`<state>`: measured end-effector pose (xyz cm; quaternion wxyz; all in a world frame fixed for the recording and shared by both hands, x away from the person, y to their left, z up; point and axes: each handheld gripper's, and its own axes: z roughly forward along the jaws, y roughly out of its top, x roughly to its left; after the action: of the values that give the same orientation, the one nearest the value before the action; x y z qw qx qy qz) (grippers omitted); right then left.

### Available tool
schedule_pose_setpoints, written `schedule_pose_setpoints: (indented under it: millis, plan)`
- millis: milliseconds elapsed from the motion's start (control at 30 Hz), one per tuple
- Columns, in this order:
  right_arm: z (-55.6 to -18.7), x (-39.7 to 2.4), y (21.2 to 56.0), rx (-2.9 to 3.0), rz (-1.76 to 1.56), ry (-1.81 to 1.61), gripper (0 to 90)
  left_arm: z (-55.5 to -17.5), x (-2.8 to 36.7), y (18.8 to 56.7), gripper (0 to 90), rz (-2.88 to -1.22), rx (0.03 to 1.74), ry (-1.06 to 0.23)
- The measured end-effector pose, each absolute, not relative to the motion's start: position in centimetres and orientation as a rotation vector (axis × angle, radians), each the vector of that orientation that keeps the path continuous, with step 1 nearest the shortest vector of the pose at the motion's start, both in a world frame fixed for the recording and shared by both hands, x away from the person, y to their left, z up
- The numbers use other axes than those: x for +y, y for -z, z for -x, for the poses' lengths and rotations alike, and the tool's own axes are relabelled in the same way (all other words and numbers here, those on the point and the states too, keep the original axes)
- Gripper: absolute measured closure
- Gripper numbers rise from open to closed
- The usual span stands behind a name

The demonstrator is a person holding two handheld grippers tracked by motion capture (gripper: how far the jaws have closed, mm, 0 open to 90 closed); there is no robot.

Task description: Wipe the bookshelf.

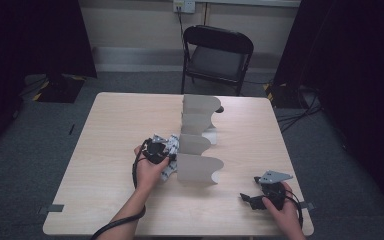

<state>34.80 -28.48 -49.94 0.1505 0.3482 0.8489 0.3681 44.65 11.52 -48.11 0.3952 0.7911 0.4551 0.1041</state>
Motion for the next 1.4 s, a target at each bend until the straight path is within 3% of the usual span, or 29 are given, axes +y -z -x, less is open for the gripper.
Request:
schedule_pose_setpoints:
  millis: [500, 900, 1400]
  plan:
    - [-34.8, -28.5, 49.9, 2.438, -1.002, -1.057, 12.2, -44.9, 13.2, 38.0, 77.8, -1.868, 1.054, -0.400]
    - [-34.8, -28.5, 49.9, 2.438, -1.002, -1.057, 12.2, -44.6, 11.6, 42.5, 78.0, -1.949, 1.046, -0.344]
    - [-34.8, -28.5, 49.9, 2.438, -1.000, -1.057, 12.2, -44.0, 11.8, 47.9, 78.1, -2.031, 1.151, -0.252]
